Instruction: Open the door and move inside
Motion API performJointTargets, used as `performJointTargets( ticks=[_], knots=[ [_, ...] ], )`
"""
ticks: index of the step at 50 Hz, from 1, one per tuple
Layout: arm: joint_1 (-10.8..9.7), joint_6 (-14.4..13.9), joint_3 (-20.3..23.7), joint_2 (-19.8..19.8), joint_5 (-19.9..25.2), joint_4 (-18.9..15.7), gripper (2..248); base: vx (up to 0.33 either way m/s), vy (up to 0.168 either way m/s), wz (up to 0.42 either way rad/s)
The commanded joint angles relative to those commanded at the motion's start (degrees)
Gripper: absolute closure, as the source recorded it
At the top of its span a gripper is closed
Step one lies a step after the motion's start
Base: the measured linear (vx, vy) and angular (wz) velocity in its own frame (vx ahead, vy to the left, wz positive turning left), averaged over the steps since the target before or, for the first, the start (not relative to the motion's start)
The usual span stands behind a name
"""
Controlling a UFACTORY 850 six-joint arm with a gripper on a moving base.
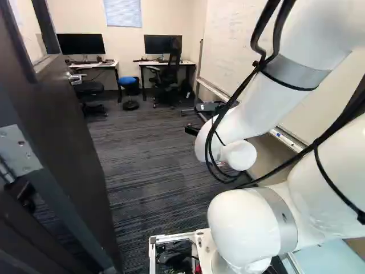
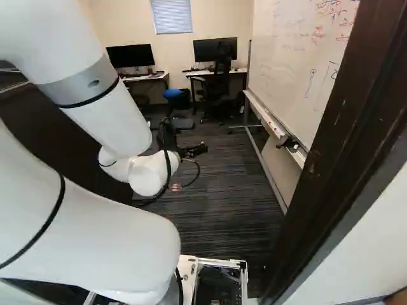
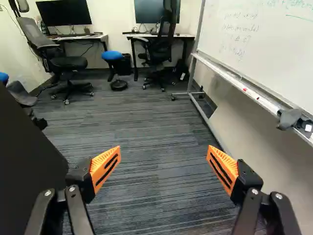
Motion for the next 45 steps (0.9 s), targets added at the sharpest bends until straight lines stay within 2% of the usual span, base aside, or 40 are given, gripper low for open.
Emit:
performJointTargets(
  ticks=[45],
  knots=[
    [0.0,0.0,0.0,0.0,0.0,0.0,3,0.171,-0.001,-0.013]
  ],
)
